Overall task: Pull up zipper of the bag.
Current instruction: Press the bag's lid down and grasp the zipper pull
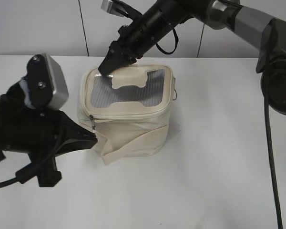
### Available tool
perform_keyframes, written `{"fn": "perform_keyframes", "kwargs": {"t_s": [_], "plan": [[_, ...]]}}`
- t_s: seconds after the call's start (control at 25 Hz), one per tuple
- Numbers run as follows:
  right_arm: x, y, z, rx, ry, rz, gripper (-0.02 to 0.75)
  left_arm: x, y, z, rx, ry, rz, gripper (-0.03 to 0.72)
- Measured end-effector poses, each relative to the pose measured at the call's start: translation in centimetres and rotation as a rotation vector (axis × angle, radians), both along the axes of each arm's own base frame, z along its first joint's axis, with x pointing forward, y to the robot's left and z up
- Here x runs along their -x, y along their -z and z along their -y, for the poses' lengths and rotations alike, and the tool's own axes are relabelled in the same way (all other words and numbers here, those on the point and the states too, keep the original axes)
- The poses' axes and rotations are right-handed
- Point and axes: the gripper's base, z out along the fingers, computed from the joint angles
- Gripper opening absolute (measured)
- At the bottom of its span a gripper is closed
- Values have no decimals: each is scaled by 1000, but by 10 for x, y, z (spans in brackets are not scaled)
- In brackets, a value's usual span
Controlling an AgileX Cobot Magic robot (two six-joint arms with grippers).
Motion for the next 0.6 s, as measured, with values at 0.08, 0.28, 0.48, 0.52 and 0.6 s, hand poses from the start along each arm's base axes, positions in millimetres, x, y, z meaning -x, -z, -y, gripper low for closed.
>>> {"fn": "perform_keyframes", "kwargs": {"t_s": [0.08,0.28,0.48,0.52,0.6], "plan": [[0,0,0,-3,0,-1,64,5,3,13,-3,16,8,-8],[1,0,-1,-6,-2,-3,64,8,0,48,-4,48,53,-8],[1,0,-1,-5,-2,-4,64,0,2,75,-11,87,58,-8],[1,0,-1,-5,-2,-4,64,-2,4,78,-11,95,49,-8],[1,0,-1,-5,-2,-4,64,-4,7,83,-7,104,29,-8]]}}
